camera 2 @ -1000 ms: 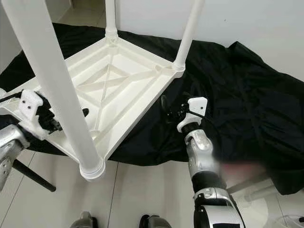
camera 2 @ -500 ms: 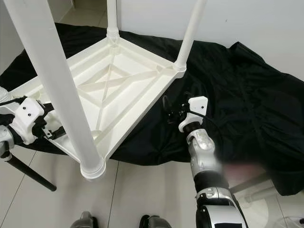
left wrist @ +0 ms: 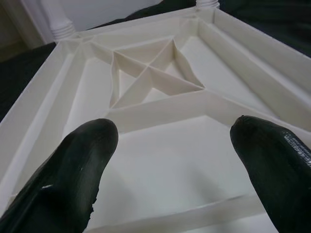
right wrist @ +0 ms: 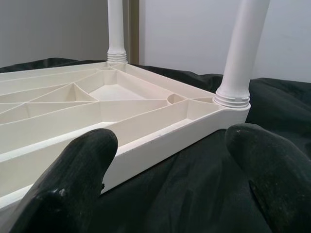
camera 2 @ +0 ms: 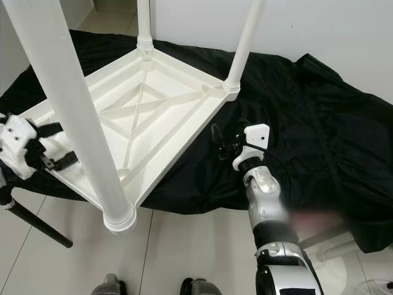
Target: Building children table
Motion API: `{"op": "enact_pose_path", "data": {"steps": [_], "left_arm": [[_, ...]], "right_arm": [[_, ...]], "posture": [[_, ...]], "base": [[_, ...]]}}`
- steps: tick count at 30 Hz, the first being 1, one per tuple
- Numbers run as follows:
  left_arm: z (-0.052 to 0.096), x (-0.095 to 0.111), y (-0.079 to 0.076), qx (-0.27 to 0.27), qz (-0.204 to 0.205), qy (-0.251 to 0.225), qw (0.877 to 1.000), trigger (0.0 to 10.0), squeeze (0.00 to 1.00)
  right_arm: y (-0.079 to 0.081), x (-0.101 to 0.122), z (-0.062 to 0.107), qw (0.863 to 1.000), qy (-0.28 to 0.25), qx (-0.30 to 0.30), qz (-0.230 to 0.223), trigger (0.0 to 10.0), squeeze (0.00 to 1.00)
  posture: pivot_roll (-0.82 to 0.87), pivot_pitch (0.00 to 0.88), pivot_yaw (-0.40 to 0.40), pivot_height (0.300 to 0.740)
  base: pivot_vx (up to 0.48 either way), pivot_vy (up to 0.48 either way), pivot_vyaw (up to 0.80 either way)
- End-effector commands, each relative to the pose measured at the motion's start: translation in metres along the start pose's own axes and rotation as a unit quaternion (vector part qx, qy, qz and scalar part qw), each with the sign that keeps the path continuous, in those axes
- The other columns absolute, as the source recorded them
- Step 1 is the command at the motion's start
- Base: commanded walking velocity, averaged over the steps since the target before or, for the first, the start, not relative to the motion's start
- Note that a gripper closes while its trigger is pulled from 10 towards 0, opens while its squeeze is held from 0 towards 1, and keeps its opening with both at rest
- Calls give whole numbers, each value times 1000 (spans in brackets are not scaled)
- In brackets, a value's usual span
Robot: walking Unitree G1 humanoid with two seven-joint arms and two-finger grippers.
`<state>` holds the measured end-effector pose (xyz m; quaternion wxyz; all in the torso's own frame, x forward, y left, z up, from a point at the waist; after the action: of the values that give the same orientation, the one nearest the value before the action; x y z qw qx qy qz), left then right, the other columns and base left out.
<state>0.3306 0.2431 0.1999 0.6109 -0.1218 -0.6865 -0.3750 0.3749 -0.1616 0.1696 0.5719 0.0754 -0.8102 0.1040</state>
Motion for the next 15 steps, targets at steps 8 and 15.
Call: {"op": "enact_pose_path", "data": {"steps": [8, 15], "left_arm": [[5, -9, -41, -194, -3, 17, 981, 10000, 0], [5, -15, -52, -229, -4, 31, 973, 10000, 0]], "right_arm": [[3, -2, -2, 1000, 7, 3, 1, 10000, 0], [2, -3, -2, 1000, 8, 4, 2, 10000, 0]], "posture": [[90, 105, -93, 740], [88, 107, -94, 740]], "base": [[0, 0, 0], [0, 0, 0]]}}
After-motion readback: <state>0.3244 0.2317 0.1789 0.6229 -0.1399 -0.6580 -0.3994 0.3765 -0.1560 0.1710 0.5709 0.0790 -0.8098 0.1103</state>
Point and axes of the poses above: a point about 5 cm out from each wrist's last joint towards the gripper, its own z axis pointing back from the gripper into the wrist, its own x axis along the axis of the wrist's last joint, y = z × x, the point moved 3 cm from there along -z, pointing out of the wrist towards the gripper, and after that the axes turned 2 degrees about z, right-handed, at the moved point
